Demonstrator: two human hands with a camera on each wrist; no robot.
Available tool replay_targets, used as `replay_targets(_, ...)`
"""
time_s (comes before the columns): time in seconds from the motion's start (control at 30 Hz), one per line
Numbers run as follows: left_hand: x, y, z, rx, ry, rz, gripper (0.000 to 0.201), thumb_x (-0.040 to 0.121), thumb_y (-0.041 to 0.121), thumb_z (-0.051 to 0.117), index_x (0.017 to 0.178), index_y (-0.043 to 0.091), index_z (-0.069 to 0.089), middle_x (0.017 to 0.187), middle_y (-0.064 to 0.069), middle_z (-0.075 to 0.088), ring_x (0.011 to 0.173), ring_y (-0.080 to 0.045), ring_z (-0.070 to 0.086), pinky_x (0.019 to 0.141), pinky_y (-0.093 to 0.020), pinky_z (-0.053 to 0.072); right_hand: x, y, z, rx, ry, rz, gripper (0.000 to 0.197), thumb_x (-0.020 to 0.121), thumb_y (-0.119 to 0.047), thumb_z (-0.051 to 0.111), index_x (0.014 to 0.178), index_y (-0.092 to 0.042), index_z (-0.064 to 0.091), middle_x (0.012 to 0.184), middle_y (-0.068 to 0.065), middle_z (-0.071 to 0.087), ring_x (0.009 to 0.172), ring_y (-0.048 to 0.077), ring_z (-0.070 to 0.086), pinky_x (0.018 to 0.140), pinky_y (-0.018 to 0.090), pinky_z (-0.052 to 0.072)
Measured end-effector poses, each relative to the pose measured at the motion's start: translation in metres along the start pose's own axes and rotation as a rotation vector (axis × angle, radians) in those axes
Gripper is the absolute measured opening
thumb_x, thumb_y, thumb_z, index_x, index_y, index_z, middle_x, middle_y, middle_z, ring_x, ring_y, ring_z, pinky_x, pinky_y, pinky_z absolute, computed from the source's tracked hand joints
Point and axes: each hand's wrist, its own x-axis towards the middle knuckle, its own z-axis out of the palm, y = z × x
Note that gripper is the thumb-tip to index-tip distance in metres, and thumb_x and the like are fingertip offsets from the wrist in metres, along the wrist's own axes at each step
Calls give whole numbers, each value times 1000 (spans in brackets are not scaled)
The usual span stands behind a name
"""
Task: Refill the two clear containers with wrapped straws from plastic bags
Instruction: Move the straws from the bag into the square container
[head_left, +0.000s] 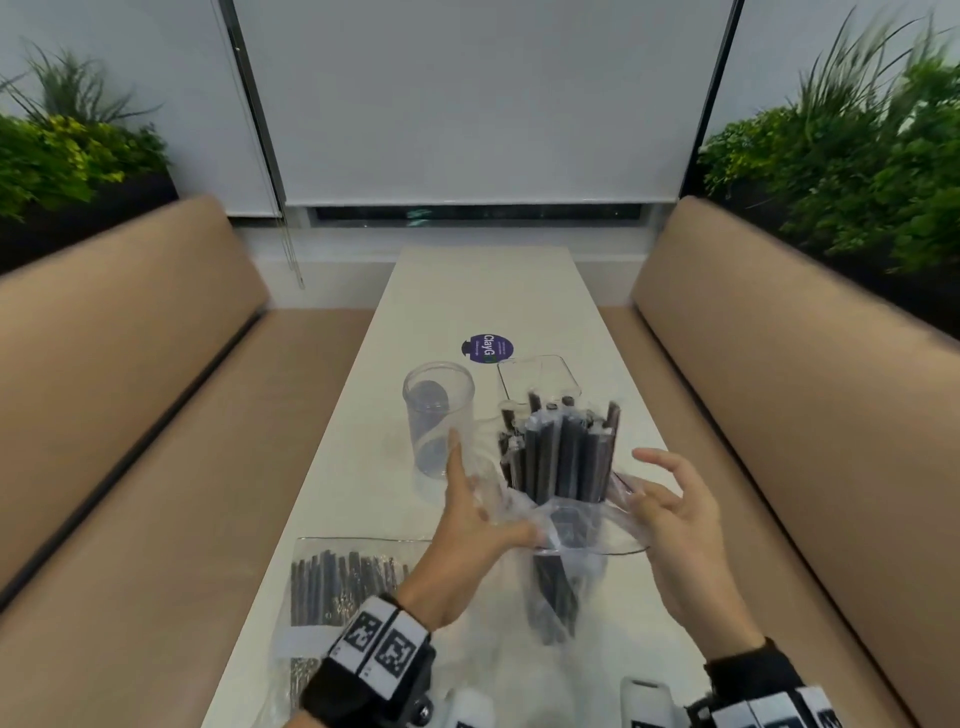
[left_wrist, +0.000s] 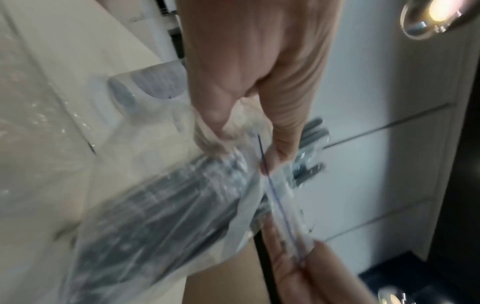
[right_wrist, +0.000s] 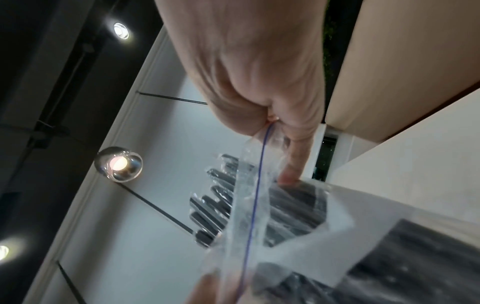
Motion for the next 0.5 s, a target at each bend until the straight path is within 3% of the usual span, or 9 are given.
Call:
replay_targets(0.03, 0, -1, -6, -54, -20, -17, 127, 73, -15, 74, 146, 59, 1, 156, -4, 27, 127, -22, 52, 99, -43, 51, 3, 2, 1, -39, -2, -38, 42, 90, 21, 39, 109, -9, 62, 98, 17, 73, 94, 26, 72, 64, 19, 58)
replay_targets(0.1, 2, -3, -16, -136, -17, -31, 117, 75, -27, 60, 148, 52, 15, 133, -3, 55, 100, -18, 66, 79, -39, 60, 7, 8, 5, -170, -42, -112, 55, 85, 26, 35, 102, -13, 68, 102, 5, 75, 99, 17, 71, 73, 20, 59)
replay_targets(0.17, 4, -6, -22, -203, 16, -57, 112, 74, -34, 52, 146, 47, 27, 109, -8, 63, 78, -18, 67, 63, -32, 59, 9, 11, 11, -220, -160, -111, 68, 80, 26, 34, 111, -24, 68, 110, -13, 74, 110, 3, 65, 92, 24, 55)
replay_targets(0.2, 6, -7, -23, -241, 24, -64, 110, 72, -37, 50, 144, 45, 34, 103, -12, 62, 74, -20, 66, 62, -33, 58, 9, 10, 14, -178, -271, -91, 68, 79, 20, 38, 120, -27, 64, 119, -17, 70, 117, 0, 60, 100, 29, 51)
replay_targets(0.27, 13, -11, -25, -303, 10, -43, 110, 68, -39, 50, 140, 44, 40, 108, -17, 65, 87, -27, 69, 67, -38, 59, 11, 3, 18, -54, -523, -22, 67, 77, 6, 48, 134, -29, 54, 135, -18, 60, 126, 6, 55, 103, 36, 46)
replay_targets(0.3, 17, -12, -27, -319, 2, -33, 109, 68, -39, 50, 138, 43, 41, 111, -17, 68, 92, -28, 70, 66, -38, 60, 14, 0, 21, -39, -592, 5, 65, 80, -1, 54, 137, -31, 50, 137, -19, 57, 126, 7, 55, 101, 34, 46)
replay_targets(0.4, 23, -15, -32, -130, -17, -49, 102, 68, -28, 64, 137, 41, 34, 109, -21, 66, 94, -25, 67, 72, -34, 59, 28, 6, 32, -239, -514, -55, 55, 83, -13, 75, 128, -36, 53, 124, -29, 62, 117, -6, 57, 94, 13, 48)
replay_targets(0.43, 23, -17, -36, 2, -46, -59, 100, 68, -16, 74, 138, 41, 31, 114, -23, 60, 98, -24, 63, 78, -33, 57, 32, 11, 36, -293, -469, -64, 52, 82, -12, 76, 123, -36, 55, 118, -30, 64, 113, -7, 58, 92, 11, 48)
replay_targets(0.5, 22, -19, -49, 258, -91, -76, 95, 63, 14, 89, 134, 45, 34, 125, -9, 47, 112, -16, 52, 88, -30, 51, 36, 21, 38, -313, -414, -41, 48, 83, -6, 73, 117, -36, 59, 111, -30, 68, 106, -7, 62, 90, 9, 48)
